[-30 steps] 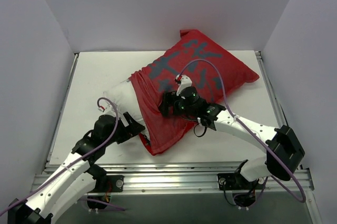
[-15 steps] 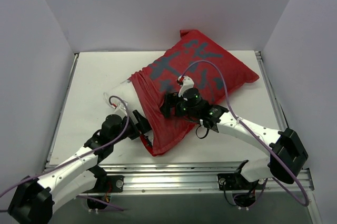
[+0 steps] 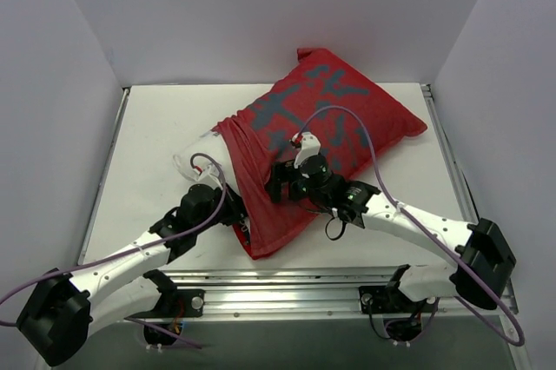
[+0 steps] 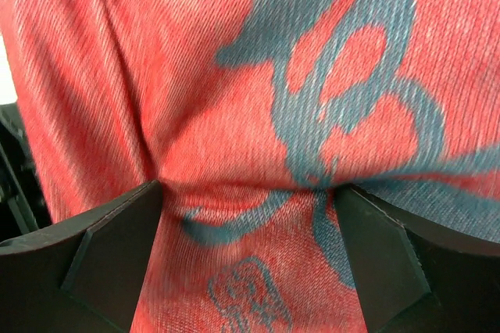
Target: Remove the pillowcase from the pillow
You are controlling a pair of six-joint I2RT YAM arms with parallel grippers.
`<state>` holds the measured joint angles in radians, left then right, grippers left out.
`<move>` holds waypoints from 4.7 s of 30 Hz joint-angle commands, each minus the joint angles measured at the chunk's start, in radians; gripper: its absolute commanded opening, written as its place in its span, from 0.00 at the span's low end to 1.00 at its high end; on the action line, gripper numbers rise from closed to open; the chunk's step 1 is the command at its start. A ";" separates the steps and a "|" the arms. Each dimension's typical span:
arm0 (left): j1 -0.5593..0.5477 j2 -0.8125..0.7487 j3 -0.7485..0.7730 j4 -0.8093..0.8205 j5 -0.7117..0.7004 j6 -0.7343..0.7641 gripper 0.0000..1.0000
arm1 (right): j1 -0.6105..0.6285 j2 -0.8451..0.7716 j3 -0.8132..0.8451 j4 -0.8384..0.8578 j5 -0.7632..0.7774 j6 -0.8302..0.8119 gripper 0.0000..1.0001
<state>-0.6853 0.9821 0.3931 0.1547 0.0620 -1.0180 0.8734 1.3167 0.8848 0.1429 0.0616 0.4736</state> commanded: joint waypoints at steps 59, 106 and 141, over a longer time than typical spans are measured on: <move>0.127 -0.124 0.467 -0.619 -0.062 0.168 0.02 | -0.585 -0.380 -0.362 -0.060 -0.043 0.261 0.00; 0.193 -0.017 0.799 -1.037 -0.171 0.622 0.95 | -0.154 0.257 0.650 -0.304 -0.112 -0.462 0.87; 0.234 0.099 0.750 -0.988 -0.099 0.682 0.95 | -0.229 0.257 0.424 -0.249 0.038 -0.359 0.00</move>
<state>-0.4644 1.0126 1.0863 -0.7769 0.0219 -0.4255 0.6586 1.6070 1.3003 -0.0185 0.0452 0.1352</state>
